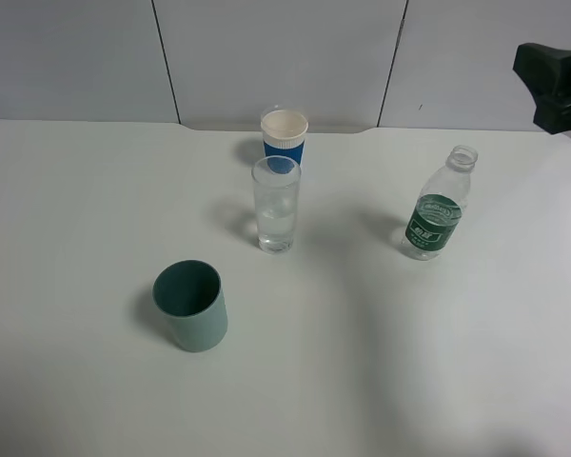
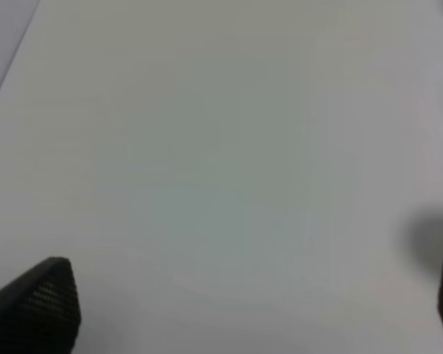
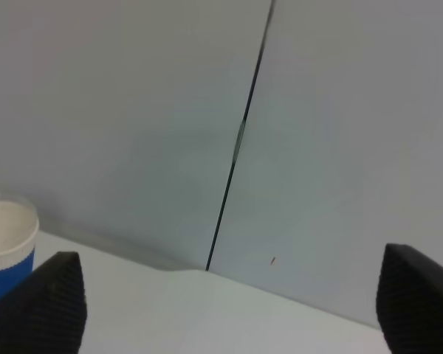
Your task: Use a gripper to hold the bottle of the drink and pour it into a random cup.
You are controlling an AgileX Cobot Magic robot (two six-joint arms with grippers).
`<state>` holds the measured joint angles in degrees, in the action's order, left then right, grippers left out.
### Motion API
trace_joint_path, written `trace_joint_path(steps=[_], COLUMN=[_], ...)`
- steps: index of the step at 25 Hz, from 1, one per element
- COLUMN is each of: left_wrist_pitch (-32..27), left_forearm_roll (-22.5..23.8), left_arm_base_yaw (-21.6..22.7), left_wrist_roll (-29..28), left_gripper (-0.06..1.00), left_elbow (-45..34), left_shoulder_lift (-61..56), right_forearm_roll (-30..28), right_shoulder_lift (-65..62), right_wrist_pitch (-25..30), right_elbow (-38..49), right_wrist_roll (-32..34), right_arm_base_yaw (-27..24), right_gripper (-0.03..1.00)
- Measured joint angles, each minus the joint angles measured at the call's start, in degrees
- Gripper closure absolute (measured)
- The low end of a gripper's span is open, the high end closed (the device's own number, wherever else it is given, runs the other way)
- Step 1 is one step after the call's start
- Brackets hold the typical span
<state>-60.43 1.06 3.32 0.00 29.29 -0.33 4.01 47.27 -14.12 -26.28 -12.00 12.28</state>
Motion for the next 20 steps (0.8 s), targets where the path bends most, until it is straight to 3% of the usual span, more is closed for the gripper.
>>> trace_joint_path(steps=[5, 11, 14, 20], left_wrist_pitch=[0.0, 0.0, 0.0, 0.0], left_forearm_roll=[0.0, 0.0, 0.0, 0.0], left_arm_base_yaw=[0.0, 0.0, 0.0, 0.0], left_wrist_roll=[0.0, 0.0, 0.0, 0.0], left_gripper=[-0.04, -0.04, -0.04, -0.04], left_elbow=[0.0, 0.0, 0.0, 0.0], left_shoulder_lift=[0.0, 0.0, 0.0, 0.0], right_forearm_roll=[-7.7, -20.6, -24.4, -26.0], right_shoulder_lift=[-4.1, -5.2, -5.4, -9.9], right_wrist_pitch=[10.9, 29.1, 36.1, 39.1], right_elbow=[-5.5, -14.3, -18.2, -22.2], right_wrist_roll=[1.9, 11.2, 14.5, 15.3], right_arm_base_yaw=[0.0, 0.0, 0.0, -2.2], right_gripper=[0.19, 0.19, 0.19, 0.19])
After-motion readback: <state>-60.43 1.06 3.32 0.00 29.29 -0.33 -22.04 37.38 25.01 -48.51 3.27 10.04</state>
